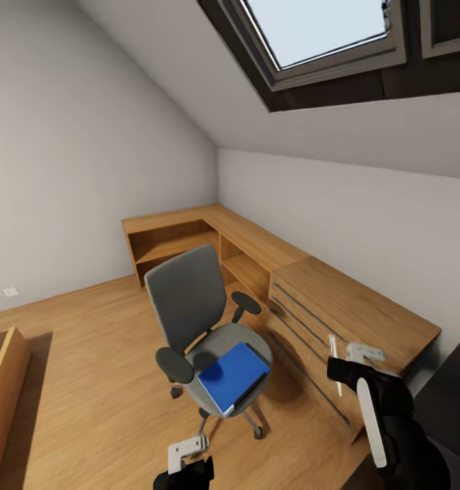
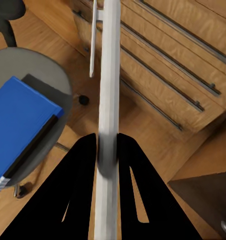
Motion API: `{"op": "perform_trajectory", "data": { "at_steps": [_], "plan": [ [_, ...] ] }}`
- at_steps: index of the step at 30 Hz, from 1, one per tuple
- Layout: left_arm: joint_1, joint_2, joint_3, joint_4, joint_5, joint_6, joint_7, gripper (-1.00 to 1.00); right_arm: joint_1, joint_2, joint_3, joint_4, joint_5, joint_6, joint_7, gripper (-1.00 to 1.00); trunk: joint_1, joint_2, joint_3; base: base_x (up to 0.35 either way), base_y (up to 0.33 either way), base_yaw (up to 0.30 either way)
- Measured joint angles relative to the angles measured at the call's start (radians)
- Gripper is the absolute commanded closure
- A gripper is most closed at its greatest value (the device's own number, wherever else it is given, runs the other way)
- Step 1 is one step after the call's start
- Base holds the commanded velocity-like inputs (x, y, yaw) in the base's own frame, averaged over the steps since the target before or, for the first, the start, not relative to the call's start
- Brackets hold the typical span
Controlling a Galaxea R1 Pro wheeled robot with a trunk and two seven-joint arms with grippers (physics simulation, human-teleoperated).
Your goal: In the bedroom, organize the workspace by keeping the computer under the desk, ensuring the monitor is on the desk, placing the keyboard on the desk next to the monitor, placing the mouse on the desk next to the keyboard, moving the folder from the swivel chair onto the desk next to the mouse, stacking the notebook on top of the folder with the pen on top of the notebook, and positioning the swivel chair next to the desk.
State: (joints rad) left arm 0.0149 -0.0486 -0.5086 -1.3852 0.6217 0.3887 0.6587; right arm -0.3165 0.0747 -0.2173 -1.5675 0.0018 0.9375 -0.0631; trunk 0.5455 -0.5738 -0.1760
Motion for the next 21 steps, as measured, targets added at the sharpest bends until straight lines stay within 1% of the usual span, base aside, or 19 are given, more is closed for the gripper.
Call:
{"op": "perform_trajectory", "data": {
  "at_steps": [2, 6, 9, 10, 13, 15, 16, 18, 21],
  "plan": [
    [0.0, -0.004, 0.001, 0.07, -0.009, -0.004, 0.001, -1.0, 0.0, -0.001, -0.005, 0.0, 0.0, 0.0, 0.0, 1.0, -0.008, 0.014, 0.007, 0.0, 0.0, -0.242],
    [0.0, 0.001, 0.009, 0.085, -0.021, -0.008, 0.001, -1.0, 0.0, -0.002, -0.008, 0.0, 0.001, 0.0, -0.001, 1.0, -0.023, 0.042, 0.022, 0.0, 0.0, -0.242],
    [0.001, 0.006, 0.035, 0.087, -0.026, -0.01, -0.001, -1.0, 0.0, -0.002, -0.009, 0.001, 0.001, 0.0, -0.001, 1.0, -0.035, 0.063, 0.034, 0.0, 0.0, -0.243],
    [0.001, 0.006, 0.039, 0.087, -0.026, -0.01, -0.001, -1.0, 0.0, -0.002, -0.009, 0.001, 0.001, 0.0, -0.002, 1.0, -0.038, 0.07, 0.037, 0.0, 0.0, -0.243],
    [0.001, 0.007, 0.043, 0.084, -0.027, -0.011, -0.001, -1.0, 0.0, -0.002, -0.009, 0.002, 0.001, 0.0, -0.003, 1.0, -0.039, 0.071, 0.039, 0.0, 0.0, -0.25],
    [0.0, 0.008, 0.046, 0.076, -0.027, -0.011, 0.0, -1.0, 0.0, -0.003, -0.016, 0.005, 0.003, -0.004, -0.005, 1.0, -0.039, 0.071, 0.04, 0.0, 0.0, -0.266],
    [0.0, 0.008, 0.046, 0.075, -0.027, -0.011, 0.0, -1.0, 0.0, -0.003, -0.02, 0.006, 0.004, -0.008, -0.005, 1.0, -0.039, 0.071, 0.041, 0.0, 0.0, -0.27],
    [0.0, 0.007, 0.047, 0.073, -0.027, -0.011, 0.0, -1.0, 0.0, -0.003, -0.041, 0.013, 0.005, -0.037, -0.005, 1.0, -0.039, 0.071, 0.041, 0.0, 0.0, -0.275],
    [0.0, 0.007, 0.046, 0.073, -0.027, -0.011, 0.0, -1.0, 0.0, -0.003, -0.048, 0.015, 0.004, -0.049, -0.005, 1.0, -0.039, 0.071, 0.043, 0.0, 0.0, -0.281]
  ]
}}
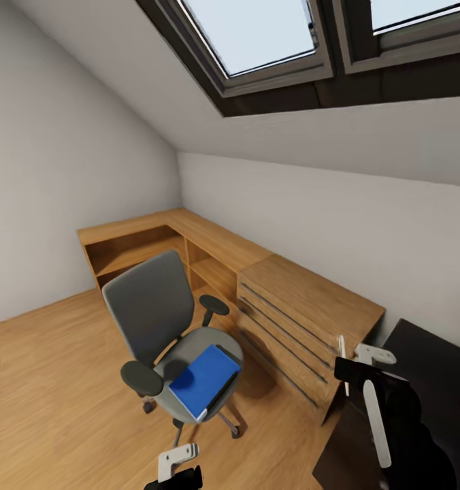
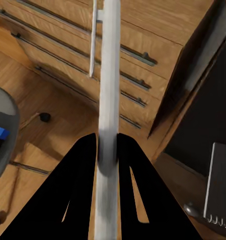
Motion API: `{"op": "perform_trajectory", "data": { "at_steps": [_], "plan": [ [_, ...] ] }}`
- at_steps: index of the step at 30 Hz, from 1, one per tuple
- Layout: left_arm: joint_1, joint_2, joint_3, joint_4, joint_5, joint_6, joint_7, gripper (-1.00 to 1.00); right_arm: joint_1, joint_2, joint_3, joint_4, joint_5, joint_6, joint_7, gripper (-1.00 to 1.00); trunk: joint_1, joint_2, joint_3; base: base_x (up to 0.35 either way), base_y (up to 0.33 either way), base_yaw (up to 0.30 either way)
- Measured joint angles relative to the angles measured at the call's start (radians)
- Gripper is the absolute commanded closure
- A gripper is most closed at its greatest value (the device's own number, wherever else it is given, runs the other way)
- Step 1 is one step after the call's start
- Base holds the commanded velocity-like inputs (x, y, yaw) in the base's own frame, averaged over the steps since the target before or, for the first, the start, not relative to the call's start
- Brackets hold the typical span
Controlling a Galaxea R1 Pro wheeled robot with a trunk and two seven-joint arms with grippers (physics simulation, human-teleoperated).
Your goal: In the bedroom, organize the workspace by keeping the computer under the desk, ensuring the monitor is on the desk, placing the keyboard on the desk next to the monitor, placing the mouse on the desk next to the keyboard, moving the folder from the swivel chair onto the desk next to the mouse, stacking the notebook on top of the folder with the pen on top of the notebook, and positioning the swivel chair next to the desk.
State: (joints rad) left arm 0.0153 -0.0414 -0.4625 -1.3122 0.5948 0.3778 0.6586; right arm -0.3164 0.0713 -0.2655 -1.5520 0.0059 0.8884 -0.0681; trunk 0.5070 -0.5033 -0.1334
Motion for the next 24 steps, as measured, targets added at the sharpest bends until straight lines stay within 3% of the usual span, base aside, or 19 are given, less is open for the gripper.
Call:
{"op": "perform_trajectory", "data": {
  "at_steps": [24],
  "plan": [
    [0.0, 0.001, 0.001, 0.0, -0.001, -0.006, 0.002, -1.0, 0.0, -0.001, -0.004, 0.001, 0.001, -0.016, 0.001, 1.0, 0.0, 0.0, 0.009, 0.0, 0.0, -0.287]
  ]
}}
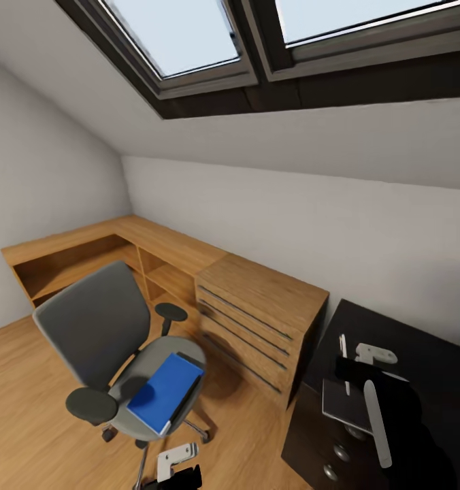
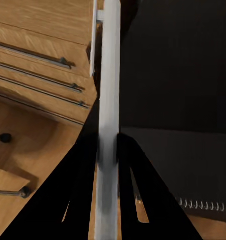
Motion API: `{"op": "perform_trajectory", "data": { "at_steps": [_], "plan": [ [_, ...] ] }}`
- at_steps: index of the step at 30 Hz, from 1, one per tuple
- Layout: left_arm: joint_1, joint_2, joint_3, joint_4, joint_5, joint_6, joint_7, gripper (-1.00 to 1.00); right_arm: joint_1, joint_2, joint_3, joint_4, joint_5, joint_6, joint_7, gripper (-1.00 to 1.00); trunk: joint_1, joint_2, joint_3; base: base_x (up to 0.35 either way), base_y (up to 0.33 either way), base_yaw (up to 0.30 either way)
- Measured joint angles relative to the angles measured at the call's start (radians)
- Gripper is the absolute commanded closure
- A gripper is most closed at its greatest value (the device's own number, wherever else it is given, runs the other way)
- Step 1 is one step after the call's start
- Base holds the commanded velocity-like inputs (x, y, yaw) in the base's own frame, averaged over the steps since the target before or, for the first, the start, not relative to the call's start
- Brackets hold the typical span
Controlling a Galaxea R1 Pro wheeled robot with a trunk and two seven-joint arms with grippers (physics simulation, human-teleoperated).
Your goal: In the bedroom, organize the workspace by keeping the computer under the desk, ensuring the monitor is on the desk, placing the keyboard on the desk next to the monitor, placing the mouse on the desk next to the keyboard, moving the folder from the swivel chair onto the desk next to the mouse, stacking the notebook on top of the folder with the pen on top of the notebook, and positioning the swivel chair next to the desk.
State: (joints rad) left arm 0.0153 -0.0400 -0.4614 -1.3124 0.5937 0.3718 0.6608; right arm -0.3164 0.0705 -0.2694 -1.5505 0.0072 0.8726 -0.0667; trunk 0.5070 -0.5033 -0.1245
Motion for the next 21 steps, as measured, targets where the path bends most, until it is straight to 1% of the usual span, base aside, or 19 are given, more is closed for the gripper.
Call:
{"op": "perform_trajectory", "data": {
  "at_steps": [4, 11, 16, 21],
  "plan": [
    [0.0, 0.0, 0.0, 0.0, 0.0, 0.0, 0.0, -1.0, 0.0, -0.001, 0.0, 0.0, 0.002, -0.028, -0.001, 1.0, 0.0, 0.0, 0.001, 0.0, 0.0, -0.288],
    [0.0, 0.0, 0.001, 0.0, 0.0, 0.0, 0.0, -1.0, 0.0, -0.003, -0.001, 0.008, 0.004, -0.036, -0.003, 1.0, 0.0, 0.0, 0.004, 0.0, 0.0, -0.287],
    [0.0, 0.0, 0.001, 0.0, 0.0, 0.0, 0.0, -1.0, 0.0, -0.019, 0.0, 0.025, 0.003, -0.038, -0.003, 1.0, 0.0, 0.0, 0.006, 0.0, 0.0, -0.288],
    [0.0, 0.0, 0.001, 0.0, 0.0, 0.0, 0.0, -1.0, 0.0, -0.025, 0.0, 0.034, 0.003, -0.043, -0.003, 1.0, 0.0, 0.0, 0.007, 0.0, 0.0, -0.292]
  ]
}}
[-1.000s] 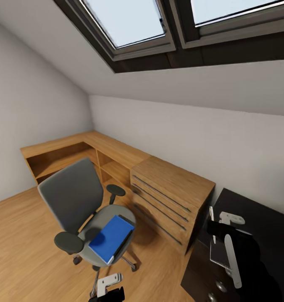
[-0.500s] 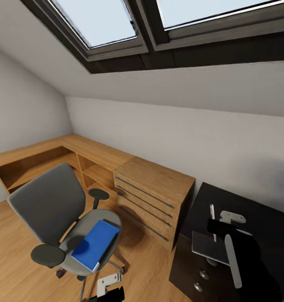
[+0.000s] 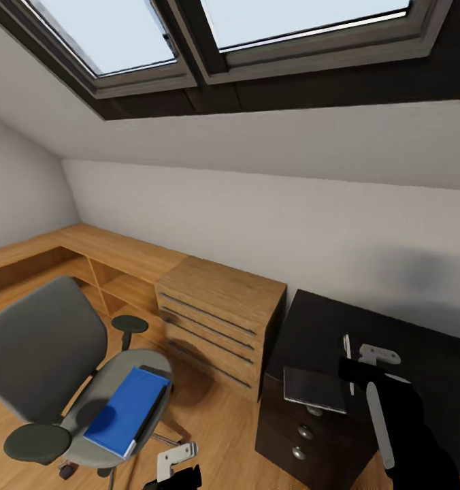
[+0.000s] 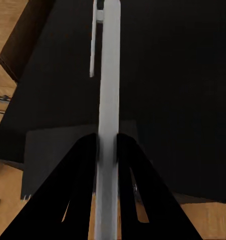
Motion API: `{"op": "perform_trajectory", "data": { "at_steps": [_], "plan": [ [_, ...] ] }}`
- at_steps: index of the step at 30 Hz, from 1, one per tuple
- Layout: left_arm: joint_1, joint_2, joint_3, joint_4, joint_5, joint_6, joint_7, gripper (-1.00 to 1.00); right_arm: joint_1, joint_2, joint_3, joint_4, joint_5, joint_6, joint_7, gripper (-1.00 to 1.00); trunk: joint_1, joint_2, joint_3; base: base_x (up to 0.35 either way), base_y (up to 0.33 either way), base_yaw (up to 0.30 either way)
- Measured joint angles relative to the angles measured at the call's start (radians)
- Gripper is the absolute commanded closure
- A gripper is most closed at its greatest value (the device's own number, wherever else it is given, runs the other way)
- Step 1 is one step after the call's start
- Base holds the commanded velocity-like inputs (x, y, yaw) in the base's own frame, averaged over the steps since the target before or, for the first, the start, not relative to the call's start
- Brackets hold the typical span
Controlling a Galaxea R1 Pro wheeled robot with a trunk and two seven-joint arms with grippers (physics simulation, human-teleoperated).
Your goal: In the bedroom, organize the workspace by keeping the computer under the desk, ensuring the monitor is on the desk, placing the keyboard on the desk next to the monitor, placing the mouse on the desk next to the keyboard, moving the folder from the swivel chair onto the desk next to the mouse, stacking the notebook on top of the folder with the pen on top of the notebook, and positioning the swivel chair next to the desk.
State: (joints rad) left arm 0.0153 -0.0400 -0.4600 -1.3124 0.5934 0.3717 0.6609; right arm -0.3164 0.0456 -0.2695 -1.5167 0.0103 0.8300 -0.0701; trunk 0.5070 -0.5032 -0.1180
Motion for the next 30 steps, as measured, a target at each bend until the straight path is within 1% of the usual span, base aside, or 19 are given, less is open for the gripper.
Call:
{"op": "perform_trajectory", "data": {
  "at_steps": [7, 10, 13, 17, 19, 20, 21, 23, 26, 30],
  "plan": [
    [0.0, 0.001, 0.001, 0.0, 0.0, 0.0, 0.0, -1.0, 0.0, -0.005, 0.0, 0.005, 0.001, -0.023, -0.001, 1.0, 0.0, 0.0, 0.0, 0.0, 0.0, -0.294],
    [0.0, 0.002, 0.002, 0.0, 0.0, 0.0, 0.0, -1.0, 0.0, -0.018, 0.001, 0.037, 0.002, -0.064, -0.027, 1.0, 0.0, 0.0, 0.0, 0.0, 0.0, -0.296],
    [0.0, 0.003, 0.002, -0.006, 0.0, -0.004, 0.0, -1.0, 0.0, -0.021, 0.001, 0.059, 0.001, -0.076, -0.043, 1.0, 0.0, 0.0, 0.0, 0.0, 0.0, -0.233],
    [0.0, 0.009, 0.004, -0.027, 0.001, -0.01, -0.001, -1.0, 0.0, -0.023, 0.004, 0.081, 0.002, -0.087, -0.054, 1.0, 0.0, 0.0, 0.0, 0.0, 0.0, -0.072],
    [0.0, 0.021, 0.004, -0.038, 0.001, -0.012, 0.0, -1.0, 0.0, -0.023, 0.006, 0.103, 0.004, -0.095, -0.057, 1.0, 0.0, 0.0, 0.0, 0.0, 0.0, -0.025],
    [0.0, 0.028, 0.004, -0.044, 0.001, -0.013, 0.0, -1.0, 0.0, -0.024, 0.007, 0.122, 0.009, -0.105, -0.058, 1.0, 0.0, 0.0, 0.0, 0.051, 0.0, -0.006],
    [0.0, 0.04, 0.003, -0.062, 0.002, -0.014, 0.0, -1.0, -0.001, -0.025, 0.007, 0.173, 0.036, -0.135, -0.06, 1.0, 0.0, 0.0, 0.0, 0.099, 0.0, -0.004],
    [0.0, 0.044, 0.003, -0.074, 0.002, -0.016, 0.0, -1.0, -0.003, -0.026, 0.007, 0.227, 0.059, -0.155, -0.062, 1.0, 0.0, 0.0, 0.0, 0.227, 0.0, -0.002],
    [0.0, 0.045, 0.003, -0.076, 0.003, -0.032, -0.003, -1.0, -0.006, -0.029, 0.007, 0.26, 0.065, -0.161, -0.062, 1.0, 0.0, 0.0, 0.0, 0.129, 0.0, -0.001],
    [0.001, 0.045, 0.003, -0.077, 0.004, -0.048, -0.006, -1.0, -0.009, -0.044, 0.006, 0.298, 0.066, -0.169, -0.061, 1.0, 0.0, 0.0, 0.0, 0.031, 0.0, 0.0]
  ]
}}
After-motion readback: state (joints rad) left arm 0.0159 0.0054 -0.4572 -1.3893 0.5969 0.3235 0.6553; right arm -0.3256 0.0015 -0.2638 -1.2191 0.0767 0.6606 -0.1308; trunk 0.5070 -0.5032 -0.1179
